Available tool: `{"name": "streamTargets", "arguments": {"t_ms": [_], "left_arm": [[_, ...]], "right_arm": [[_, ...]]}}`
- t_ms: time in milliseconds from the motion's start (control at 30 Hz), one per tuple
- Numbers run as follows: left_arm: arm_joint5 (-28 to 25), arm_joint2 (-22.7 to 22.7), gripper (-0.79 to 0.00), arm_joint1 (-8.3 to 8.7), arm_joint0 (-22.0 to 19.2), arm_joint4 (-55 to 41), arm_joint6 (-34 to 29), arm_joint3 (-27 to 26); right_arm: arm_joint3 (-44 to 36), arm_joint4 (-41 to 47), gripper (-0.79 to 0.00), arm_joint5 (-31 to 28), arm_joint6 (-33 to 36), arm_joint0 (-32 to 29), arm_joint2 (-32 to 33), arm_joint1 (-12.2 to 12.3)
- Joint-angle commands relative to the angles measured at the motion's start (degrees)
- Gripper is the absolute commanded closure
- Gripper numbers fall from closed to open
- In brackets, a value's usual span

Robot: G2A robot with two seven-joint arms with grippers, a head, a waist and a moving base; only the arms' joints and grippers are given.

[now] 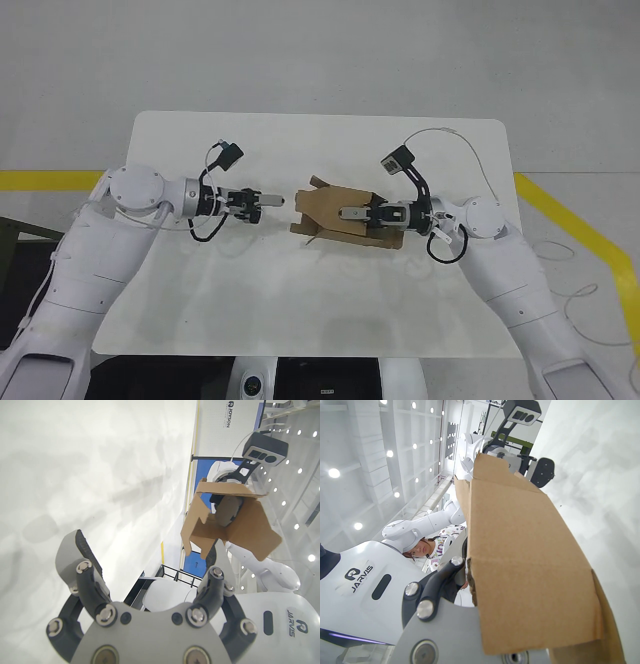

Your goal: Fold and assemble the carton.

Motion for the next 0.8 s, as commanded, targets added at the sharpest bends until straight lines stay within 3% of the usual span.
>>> {"name": "streamTargets", "arguments": {"t_ms": [0,300,767], "left_arm": [[0.26,0.7,-0.785,-0.14,-0.32,1.28,1.23,0.29],[0.01,4.52,-0.785,-1.15,-2.79,3.08,1.04,1.05],[-0.36,5.8,-0.785,-1.89,-4.39,-0.73,-1.04,1.17]], "right_arm": [[0.03,0.22,0.0,-0.15,0.17,0.21,-0.32,-0.11],[1.55,1.64,0.0,-2.04,0.15,1.45,-2.31,-0.98],[4.46,2.58,0.0,-3.7,-0.21,3.86,-5.39,-2.5]]}}
